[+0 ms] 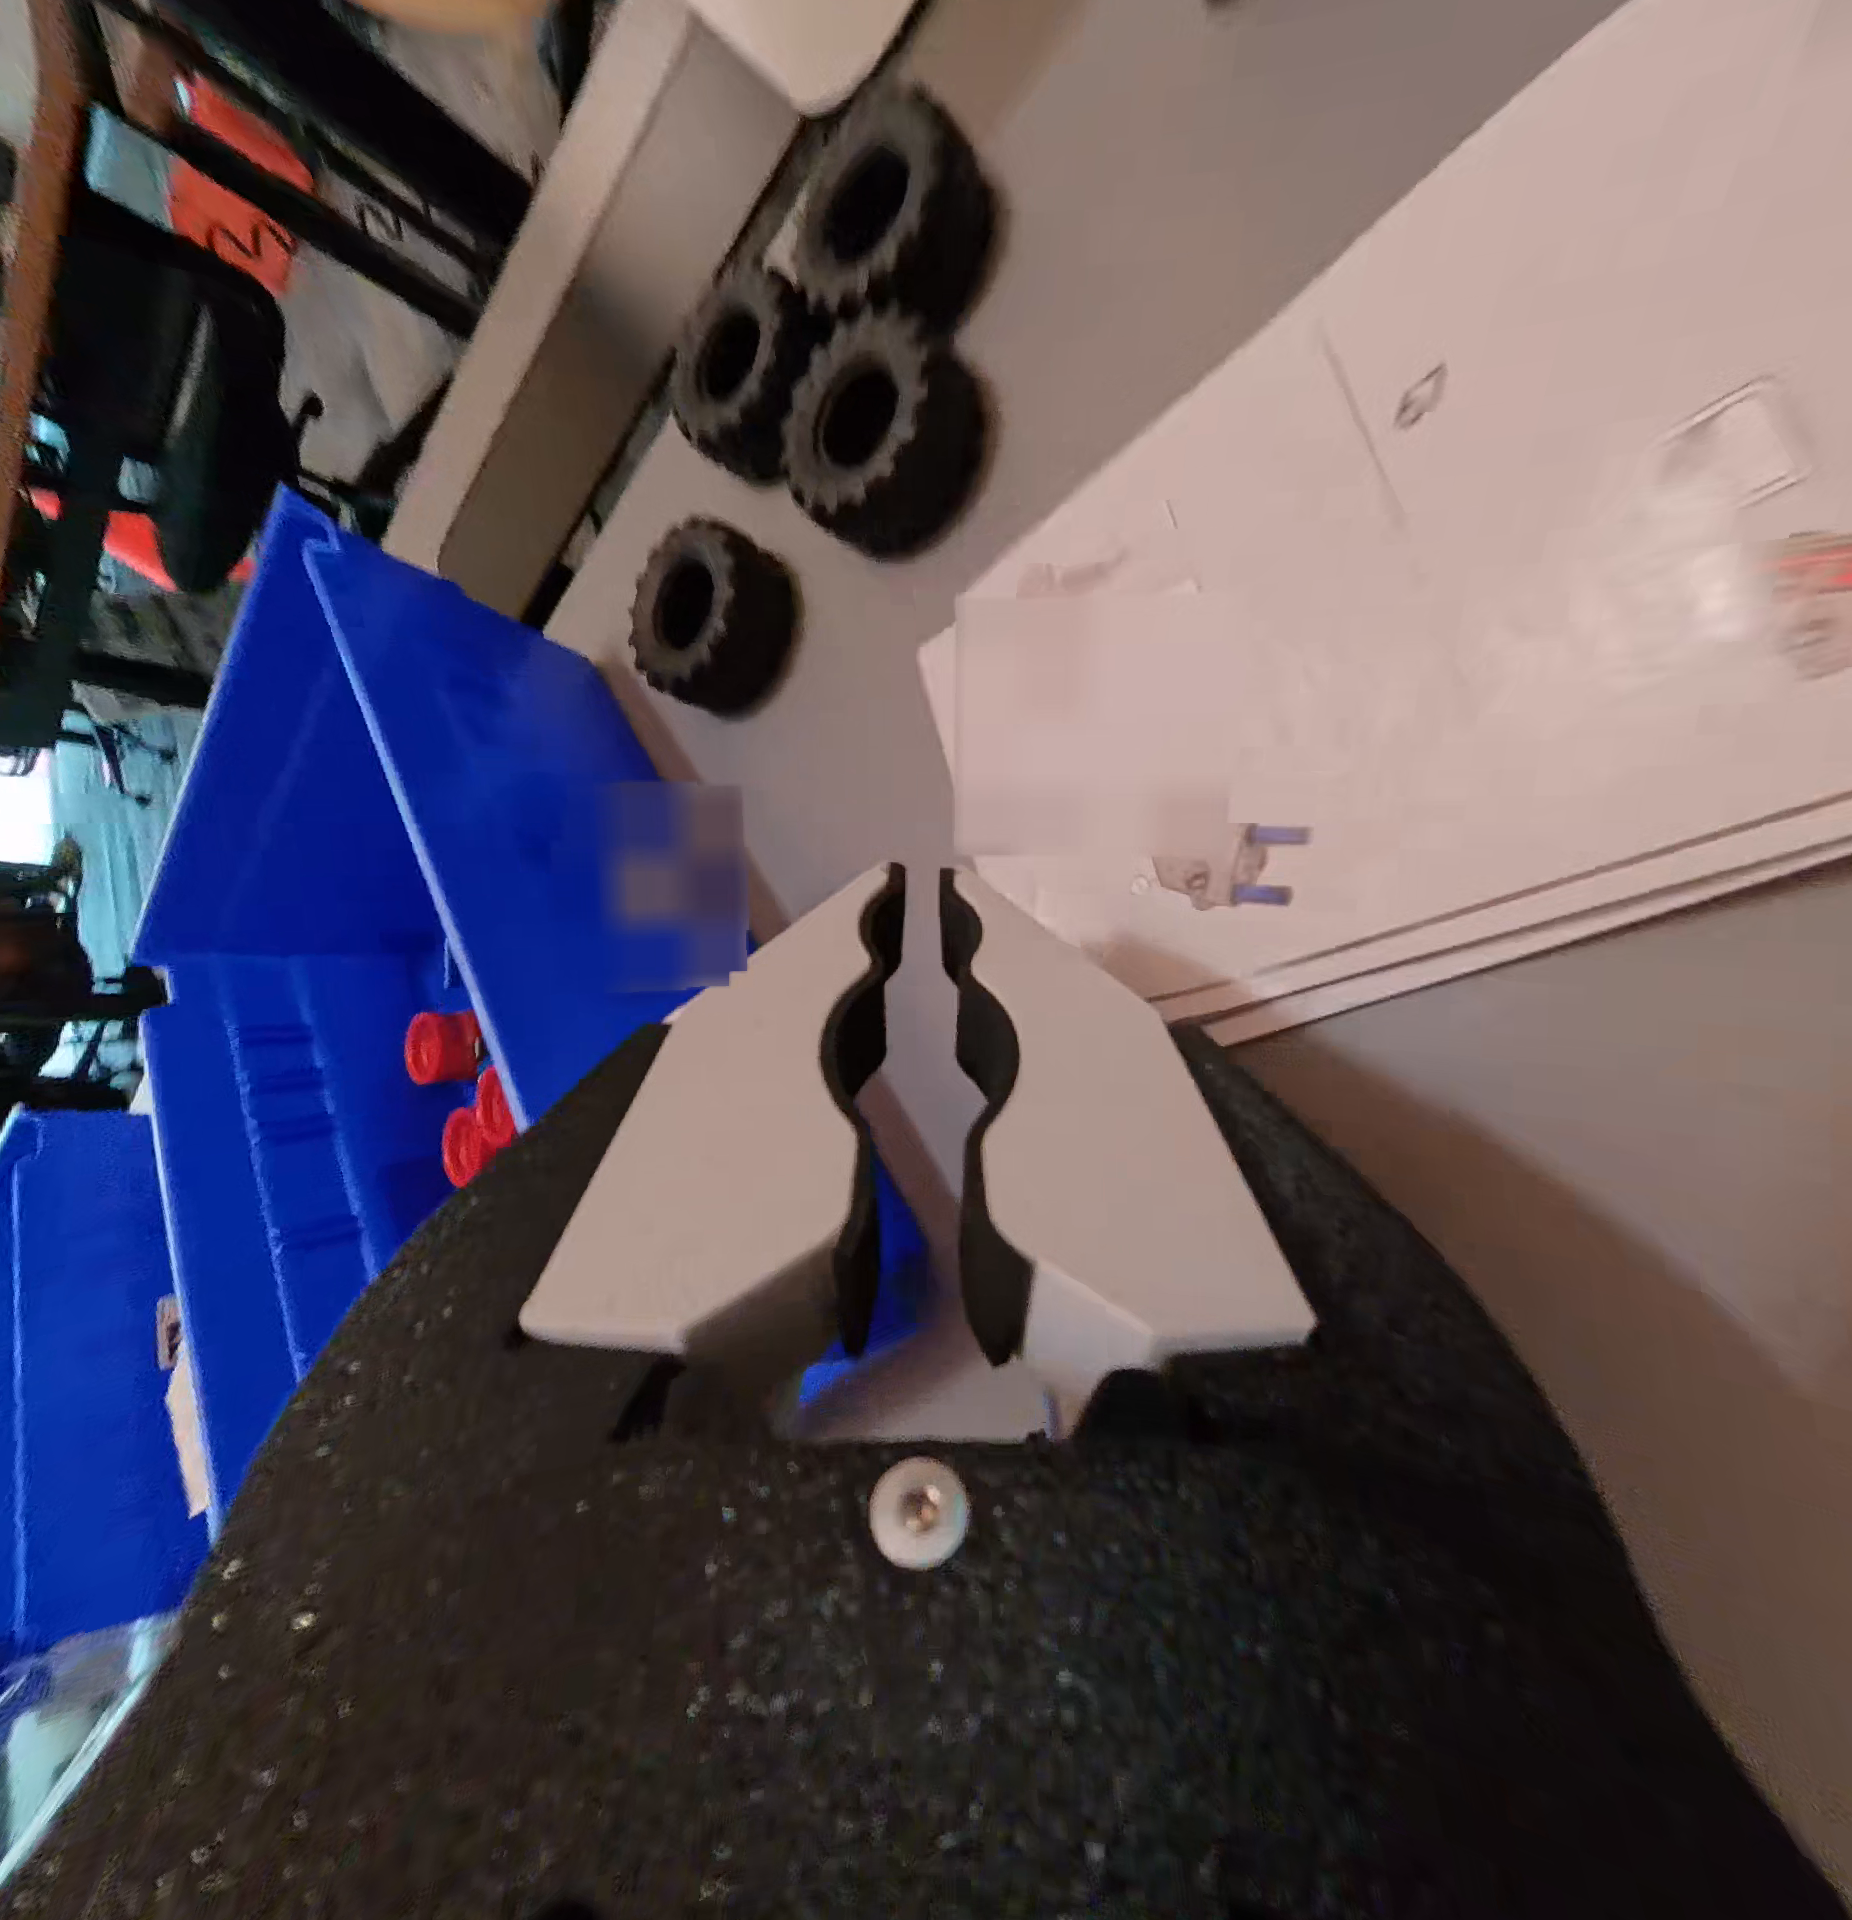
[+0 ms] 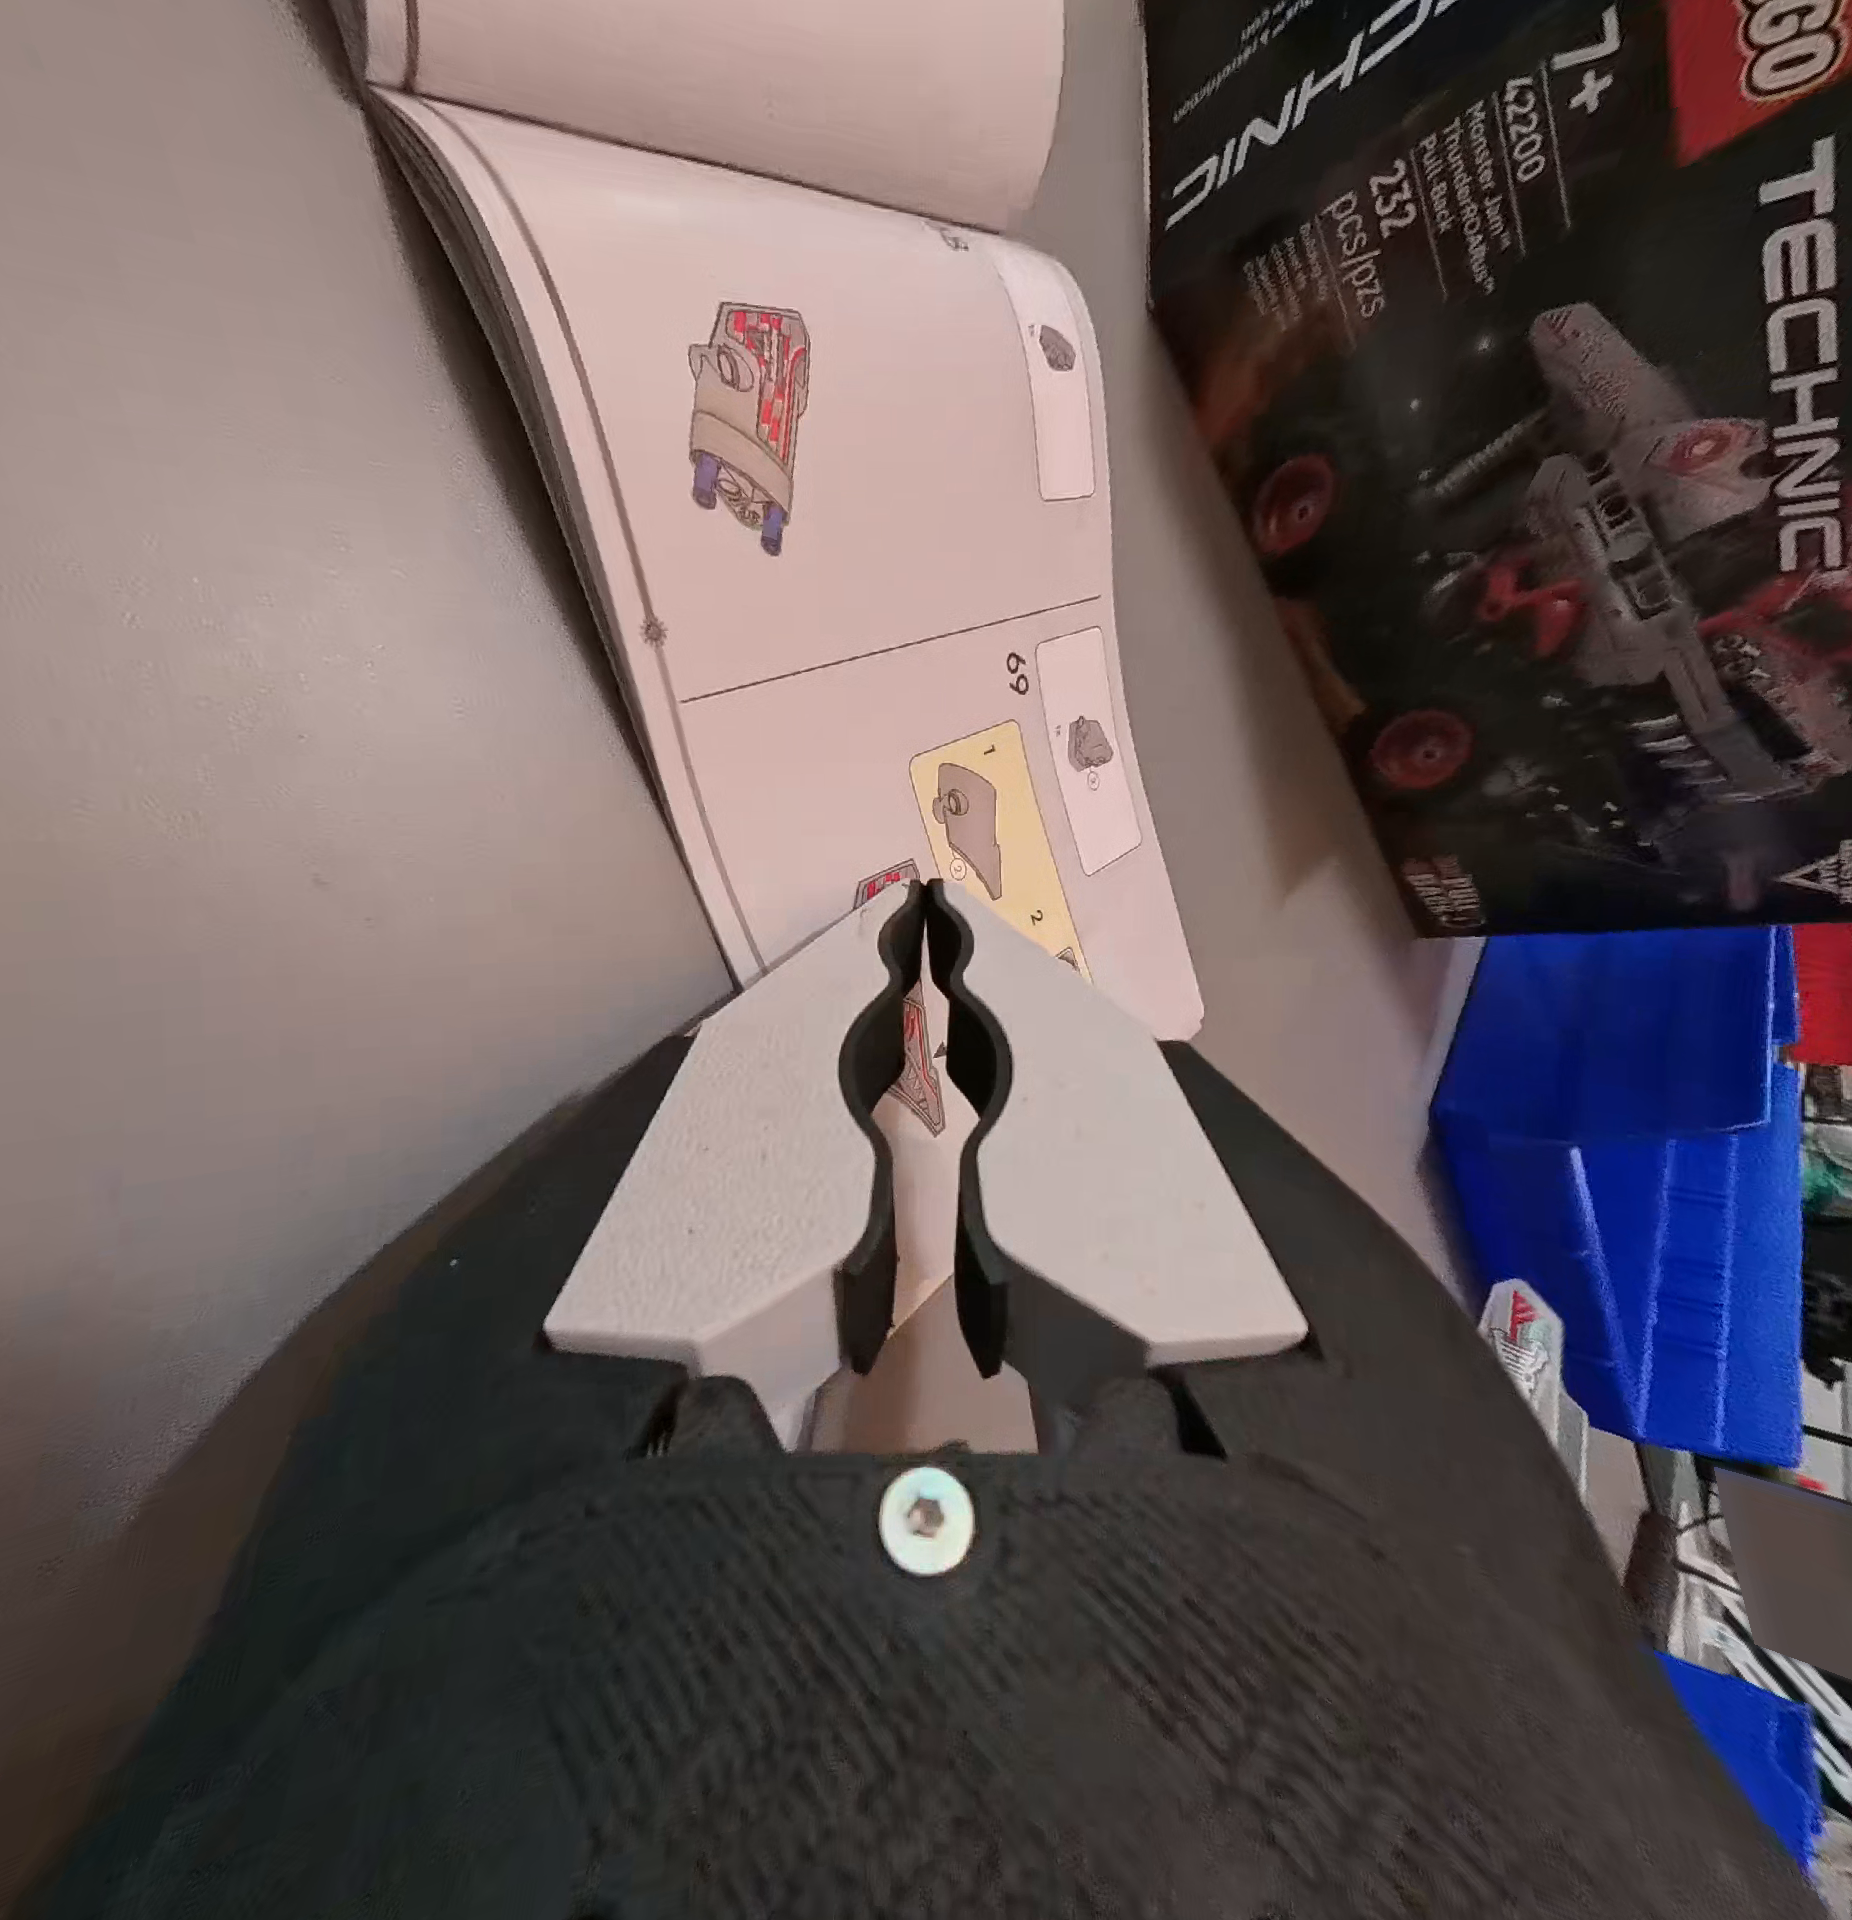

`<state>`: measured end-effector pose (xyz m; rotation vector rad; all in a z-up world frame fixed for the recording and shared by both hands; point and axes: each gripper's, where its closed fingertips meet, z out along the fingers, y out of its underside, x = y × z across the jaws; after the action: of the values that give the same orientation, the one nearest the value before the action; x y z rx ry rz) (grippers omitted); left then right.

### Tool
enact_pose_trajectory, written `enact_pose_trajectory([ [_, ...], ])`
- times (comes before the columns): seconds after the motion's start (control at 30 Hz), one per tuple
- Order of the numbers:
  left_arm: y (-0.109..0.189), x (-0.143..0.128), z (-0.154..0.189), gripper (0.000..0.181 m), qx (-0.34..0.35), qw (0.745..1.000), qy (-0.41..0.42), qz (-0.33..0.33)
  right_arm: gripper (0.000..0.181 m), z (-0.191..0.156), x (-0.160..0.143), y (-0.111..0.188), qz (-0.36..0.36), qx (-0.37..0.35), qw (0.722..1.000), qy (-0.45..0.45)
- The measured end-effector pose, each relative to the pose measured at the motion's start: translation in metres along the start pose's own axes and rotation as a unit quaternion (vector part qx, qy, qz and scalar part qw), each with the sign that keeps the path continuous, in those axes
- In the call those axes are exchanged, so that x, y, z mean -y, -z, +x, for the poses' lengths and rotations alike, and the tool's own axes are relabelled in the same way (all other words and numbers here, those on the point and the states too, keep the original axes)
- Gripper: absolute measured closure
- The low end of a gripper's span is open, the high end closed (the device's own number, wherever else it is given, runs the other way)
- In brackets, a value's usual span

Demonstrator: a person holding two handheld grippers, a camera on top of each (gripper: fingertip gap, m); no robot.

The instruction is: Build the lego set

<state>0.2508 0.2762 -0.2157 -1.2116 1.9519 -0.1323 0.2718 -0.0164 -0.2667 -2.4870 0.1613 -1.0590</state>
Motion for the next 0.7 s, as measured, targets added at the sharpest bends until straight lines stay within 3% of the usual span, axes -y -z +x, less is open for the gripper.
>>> enact_pose_trajectory([
  [0.07, 0.008, 0.016, 0.017, 0.181, -0.033, 0.998, -0.005, 0.048, 0.181, 0.000, -0.001, 0.000, 0.006, 0.012, 1.000, -0.016],
  [0.13, 0.015, 0.031, 0.053, 0.181, -0.132, 0.985, -0.023, 0.105, 0.181, 0.003, -0.005, 0.000, 0.006, 0.019, 0.999, -0.027],
  [0.27, 0.004, 0.017, 0.076, 0.181, -0.232, 0.968, 0.009, 0.099, 0.181, 0.013, -0.016, -0.003, -0.018, 0.010, 0.999, -0.025],
  [0.4, -0.009, -0.009, 0.075, 0.181, -0.236, 0.969, 0.021, 0.072, 0.181, 0.022, -0.025, -0.006, -0.033, -0.009, 0.999, -0.021],
  [0.7, -0.003, -0.012, 0.079, 0.181, -0.281, 0.952, 0.076, 0.091, 0.181, 0.029, -0.027, -0.010, -0.039, -0.004, 0.996, -0.078],
])
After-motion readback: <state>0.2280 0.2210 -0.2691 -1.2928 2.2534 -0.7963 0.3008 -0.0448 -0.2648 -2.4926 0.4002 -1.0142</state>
